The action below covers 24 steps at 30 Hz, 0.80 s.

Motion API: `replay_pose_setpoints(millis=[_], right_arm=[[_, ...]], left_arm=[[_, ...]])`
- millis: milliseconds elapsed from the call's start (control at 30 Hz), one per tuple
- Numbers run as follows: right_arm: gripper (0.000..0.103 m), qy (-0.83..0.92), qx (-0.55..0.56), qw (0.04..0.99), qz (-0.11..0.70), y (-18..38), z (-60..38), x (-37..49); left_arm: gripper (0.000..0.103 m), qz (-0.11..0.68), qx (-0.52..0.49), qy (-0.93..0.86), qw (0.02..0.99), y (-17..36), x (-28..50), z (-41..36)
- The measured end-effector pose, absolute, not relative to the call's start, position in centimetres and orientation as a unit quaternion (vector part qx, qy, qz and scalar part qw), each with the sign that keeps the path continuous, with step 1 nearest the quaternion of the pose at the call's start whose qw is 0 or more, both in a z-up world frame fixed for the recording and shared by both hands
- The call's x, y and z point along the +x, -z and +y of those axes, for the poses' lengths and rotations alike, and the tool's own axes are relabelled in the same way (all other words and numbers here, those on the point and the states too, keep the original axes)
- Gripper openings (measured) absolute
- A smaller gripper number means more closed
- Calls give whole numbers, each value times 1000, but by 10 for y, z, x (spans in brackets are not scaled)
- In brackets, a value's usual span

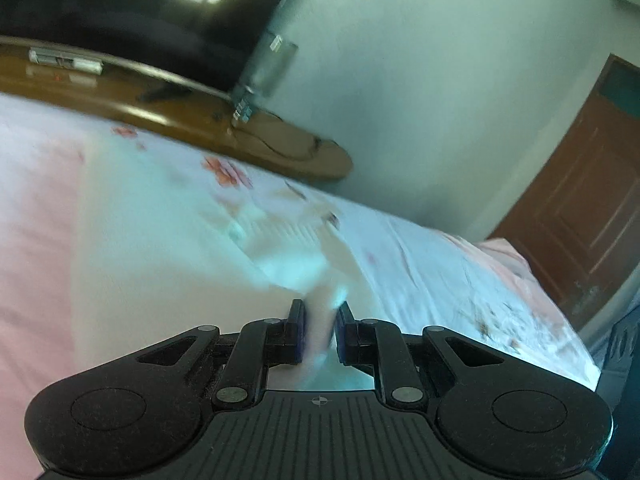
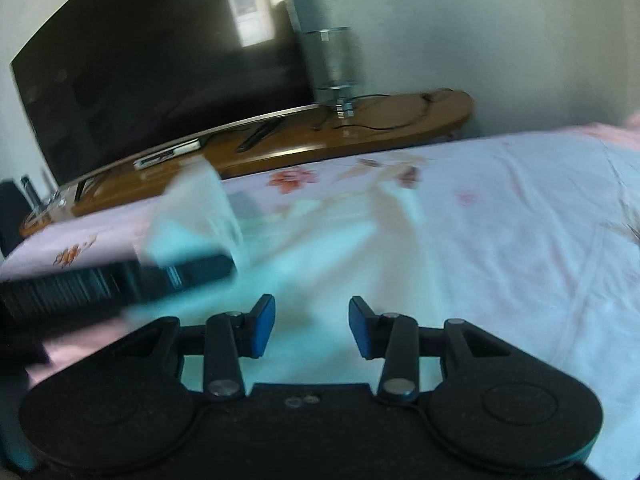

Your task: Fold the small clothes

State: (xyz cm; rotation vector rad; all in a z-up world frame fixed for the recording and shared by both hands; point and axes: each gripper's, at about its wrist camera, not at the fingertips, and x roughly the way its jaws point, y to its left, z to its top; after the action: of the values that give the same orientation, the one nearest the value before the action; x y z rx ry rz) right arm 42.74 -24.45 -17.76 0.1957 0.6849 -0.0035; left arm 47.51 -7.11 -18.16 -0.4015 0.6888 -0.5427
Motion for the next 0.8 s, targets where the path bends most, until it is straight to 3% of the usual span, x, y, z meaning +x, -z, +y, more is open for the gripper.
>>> replay_pose_setpoints(millis=[333,400,467,800], right_arm=[[44,-52,191,921,336,179,-269,428],[44,-70,197,917,341,180,-262,440],[45,-87,202,911,349,182,-255,453],[56,-137,172,899,379,195,-219,513]], left_arm=[[17,355,-187,272,875,165,443,-36],[32,350,-186,264,879,163,441,-23],[64,345,-196,230,889,161,444,-2],[66,359,-253,136,888,188,522,54]])
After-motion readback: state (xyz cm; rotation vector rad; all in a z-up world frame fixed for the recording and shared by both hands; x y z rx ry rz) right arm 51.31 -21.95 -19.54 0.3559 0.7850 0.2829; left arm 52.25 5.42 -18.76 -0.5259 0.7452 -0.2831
